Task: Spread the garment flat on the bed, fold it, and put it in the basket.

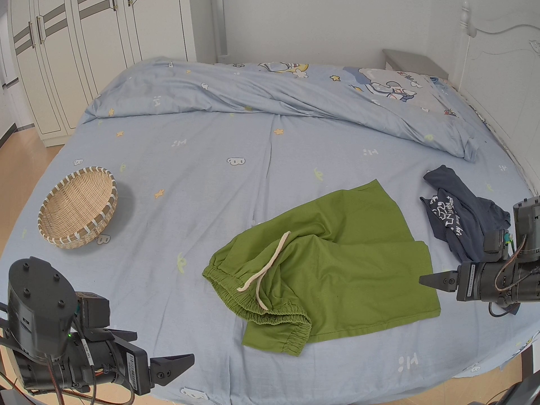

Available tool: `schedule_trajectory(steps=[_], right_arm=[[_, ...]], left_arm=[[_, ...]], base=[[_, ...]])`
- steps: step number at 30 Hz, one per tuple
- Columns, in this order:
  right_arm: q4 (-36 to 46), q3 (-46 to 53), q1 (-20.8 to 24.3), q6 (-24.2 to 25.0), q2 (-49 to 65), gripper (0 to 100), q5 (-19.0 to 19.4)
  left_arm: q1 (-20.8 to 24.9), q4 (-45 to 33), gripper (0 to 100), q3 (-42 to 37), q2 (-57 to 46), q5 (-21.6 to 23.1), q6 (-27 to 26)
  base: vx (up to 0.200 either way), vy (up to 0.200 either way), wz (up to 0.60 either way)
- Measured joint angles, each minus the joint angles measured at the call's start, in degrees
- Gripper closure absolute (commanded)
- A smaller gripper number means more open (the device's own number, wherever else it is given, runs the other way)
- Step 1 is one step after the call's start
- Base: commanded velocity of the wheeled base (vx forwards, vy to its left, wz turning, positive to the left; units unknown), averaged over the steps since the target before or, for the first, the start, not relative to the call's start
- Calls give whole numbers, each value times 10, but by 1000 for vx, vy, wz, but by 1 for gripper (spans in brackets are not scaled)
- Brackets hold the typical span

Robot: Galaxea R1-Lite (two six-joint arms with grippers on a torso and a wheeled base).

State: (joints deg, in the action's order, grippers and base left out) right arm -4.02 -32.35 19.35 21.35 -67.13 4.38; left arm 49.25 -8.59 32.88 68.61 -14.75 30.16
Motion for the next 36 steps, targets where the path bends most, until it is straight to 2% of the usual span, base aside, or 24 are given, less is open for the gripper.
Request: schedule_trajectory(steps=[15,26,33,36], right_arm=[[0,0,2,0,0,0,0],[0,0,2,0,0,0,1],[0,0,0,0,-1,0,1],[0,0,0,0,-1,0,1]], left_arm=[[3,26,0,-1,27,-8,-16],[3,31,0,-10,47,-15,-24],[15,68,0,9,111,-109,-8],[24,89,0,14,148,-130,6]], base=[[0,-200,0],[0,0,0],[0,0,0],[0,0,0]])
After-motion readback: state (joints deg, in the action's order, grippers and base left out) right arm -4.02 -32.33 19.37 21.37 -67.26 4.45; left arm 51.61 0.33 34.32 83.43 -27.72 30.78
